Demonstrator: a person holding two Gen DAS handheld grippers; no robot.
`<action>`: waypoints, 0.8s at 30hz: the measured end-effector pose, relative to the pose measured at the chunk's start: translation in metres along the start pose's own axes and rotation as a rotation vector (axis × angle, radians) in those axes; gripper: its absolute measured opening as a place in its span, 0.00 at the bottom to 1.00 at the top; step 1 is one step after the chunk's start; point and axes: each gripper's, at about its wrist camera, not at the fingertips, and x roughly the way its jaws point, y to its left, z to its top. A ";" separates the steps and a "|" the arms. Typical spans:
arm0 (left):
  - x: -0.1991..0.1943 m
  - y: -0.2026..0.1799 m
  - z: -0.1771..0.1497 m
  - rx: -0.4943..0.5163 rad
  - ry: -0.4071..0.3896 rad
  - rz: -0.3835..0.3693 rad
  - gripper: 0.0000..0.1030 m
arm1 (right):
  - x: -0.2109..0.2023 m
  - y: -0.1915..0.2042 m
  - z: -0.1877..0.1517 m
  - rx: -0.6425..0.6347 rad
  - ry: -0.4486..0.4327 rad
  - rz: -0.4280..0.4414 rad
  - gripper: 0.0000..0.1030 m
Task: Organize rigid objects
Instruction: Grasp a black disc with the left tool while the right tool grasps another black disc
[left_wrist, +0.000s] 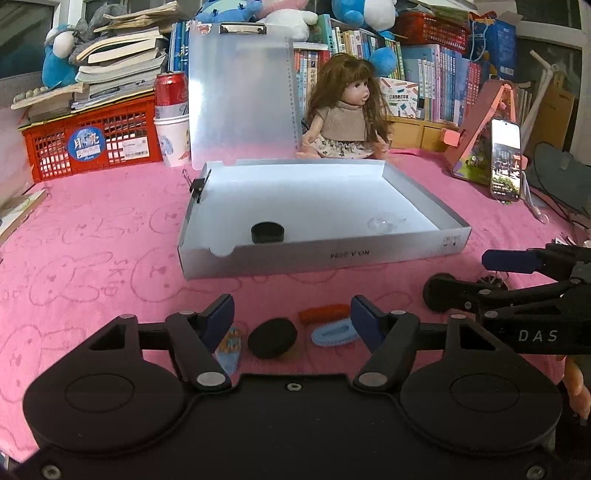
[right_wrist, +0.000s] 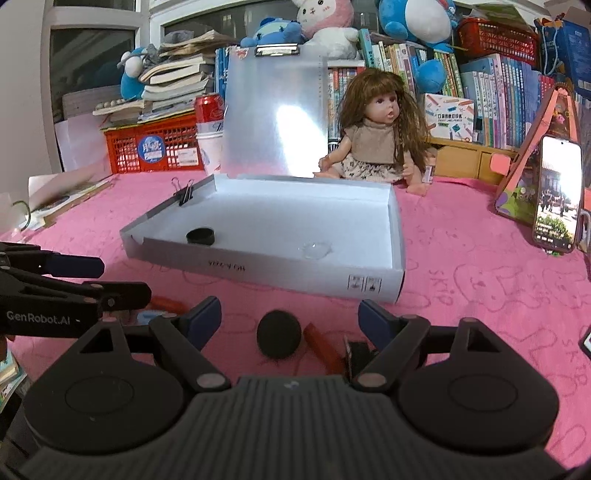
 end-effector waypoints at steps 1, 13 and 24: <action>-0.001 0.000 -0.002 -0.002 0.002 0.001 0.60 | 0.000 0.001 -0.002 -0.003 0.001 0.002 0.86; -0.009 0.014 -0.012 -0.054 0.001 -0.006 0.33 | 0.002 0.015 -0.014 -0.064 -0.009 0.010 0.75; 0.000 0.020 -0.023 -0.090 0.043 -0.019 0.32 | 0.009 0.023 -0.017 -0.114 -0.008 0.003 0.57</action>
